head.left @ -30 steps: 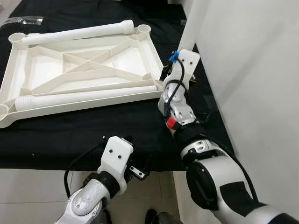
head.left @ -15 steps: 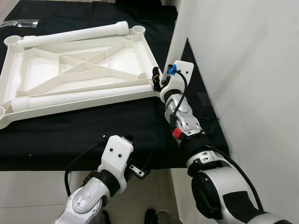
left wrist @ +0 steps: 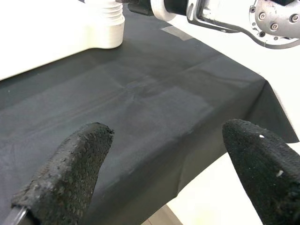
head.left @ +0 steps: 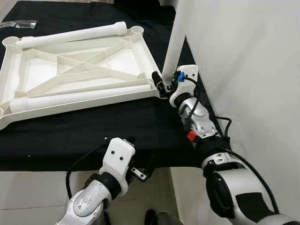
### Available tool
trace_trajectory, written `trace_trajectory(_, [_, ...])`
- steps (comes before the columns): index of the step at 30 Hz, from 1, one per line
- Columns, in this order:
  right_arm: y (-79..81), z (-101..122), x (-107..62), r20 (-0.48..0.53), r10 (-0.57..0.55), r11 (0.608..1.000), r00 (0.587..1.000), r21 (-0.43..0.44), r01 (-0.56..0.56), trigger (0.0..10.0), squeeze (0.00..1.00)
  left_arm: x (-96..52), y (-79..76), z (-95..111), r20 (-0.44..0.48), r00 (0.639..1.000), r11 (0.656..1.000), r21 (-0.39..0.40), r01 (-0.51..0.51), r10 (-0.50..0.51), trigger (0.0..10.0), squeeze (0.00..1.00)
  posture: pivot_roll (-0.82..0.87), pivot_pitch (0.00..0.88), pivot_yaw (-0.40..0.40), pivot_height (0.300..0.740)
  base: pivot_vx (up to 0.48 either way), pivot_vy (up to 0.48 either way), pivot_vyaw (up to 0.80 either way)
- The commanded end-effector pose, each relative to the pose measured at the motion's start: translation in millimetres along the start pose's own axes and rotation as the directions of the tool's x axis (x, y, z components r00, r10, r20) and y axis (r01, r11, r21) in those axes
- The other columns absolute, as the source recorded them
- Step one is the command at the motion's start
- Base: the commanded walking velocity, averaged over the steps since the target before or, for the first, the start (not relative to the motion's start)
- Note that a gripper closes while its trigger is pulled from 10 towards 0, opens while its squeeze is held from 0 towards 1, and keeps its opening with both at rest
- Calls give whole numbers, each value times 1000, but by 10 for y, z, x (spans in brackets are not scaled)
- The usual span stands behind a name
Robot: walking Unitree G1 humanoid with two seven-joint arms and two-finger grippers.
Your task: Building children table
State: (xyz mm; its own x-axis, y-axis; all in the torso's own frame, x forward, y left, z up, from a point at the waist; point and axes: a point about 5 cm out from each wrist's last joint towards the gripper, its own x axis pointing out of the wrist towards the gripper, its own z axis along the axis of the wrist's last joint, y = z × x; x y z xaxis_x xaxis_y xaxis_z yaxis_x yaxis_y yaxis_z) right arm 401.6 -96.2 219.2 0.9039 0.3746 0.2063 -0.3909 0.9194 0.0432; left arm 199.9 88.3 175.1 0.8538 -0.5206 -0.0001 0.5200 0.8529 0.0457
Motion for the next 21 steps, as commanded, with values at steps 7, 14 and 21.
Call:
trace_trajectory(7, [160, 70, 100, 7, 103, 994, 995, -49, -102, 10000, 0, -18, -29, -22, -3, 1000, 1000, 6, 12, -12, 10000, 0, 139, 153, -113, 740, 0, 0, 0])
trace_trajectory(14, [193, 128, 174, 8, 57, 996, 998, -71, -56, 10000, 0, -26, -50, -20, 0, 1000, 1000, 4, 17, -17, 10000, 0, 140, 149, -117, 740, 0, 0, 0])
trace_trajectory(21, [263, 86, 163, -4, 139, 990, 990, -34, -139, 10000, 0, -25, -35, -5, 3, 1000, 1000, 9, 12, -12, 10000, 0, 145, 152, -117, 740, 0, 0, 0])
